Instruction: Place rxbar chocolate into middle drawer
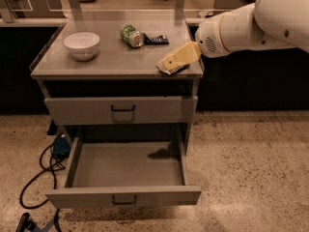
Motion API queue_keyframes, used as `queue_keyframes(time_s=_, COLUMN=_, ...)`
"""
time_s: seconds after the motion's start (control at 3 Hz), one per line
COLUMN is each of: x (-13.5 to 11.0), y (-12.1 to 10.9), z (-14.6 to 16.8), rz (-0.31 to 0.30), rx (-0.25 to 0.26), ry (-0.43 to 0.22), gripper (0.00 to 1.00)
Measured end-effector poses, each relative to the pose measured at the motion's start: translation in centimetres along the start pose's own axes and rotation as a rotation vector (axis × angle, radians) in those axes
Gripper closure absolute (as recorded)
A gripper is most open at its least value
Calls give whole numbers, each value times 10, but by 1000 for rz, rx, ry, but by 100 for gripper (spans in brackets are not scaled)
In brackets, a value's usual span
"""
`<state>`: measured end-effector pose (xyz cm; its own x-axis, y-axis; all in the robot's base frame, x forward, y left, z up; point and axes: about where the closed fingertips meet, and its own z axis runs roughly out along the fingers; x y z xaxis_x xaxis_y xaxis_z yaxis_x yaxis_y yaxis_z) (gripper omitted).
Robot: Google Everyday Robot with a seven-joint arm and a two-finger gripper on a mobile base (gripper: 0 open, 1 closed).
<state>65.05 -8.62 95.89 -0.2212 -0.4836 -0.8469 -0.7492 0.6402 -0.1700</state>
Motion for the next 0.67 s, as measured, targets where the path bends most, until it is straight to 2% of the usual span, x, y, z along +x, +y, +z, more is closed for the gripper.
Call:
queue_keyframes(time_s=0.33, x=0, y=0, z=0, rz=0, rx=0, ry=0, gripper=0)
queue_keyframes(time_s=0.67, x=12, y=-5, z=8, rz=4, rx=34, ry=35, gripper=0)
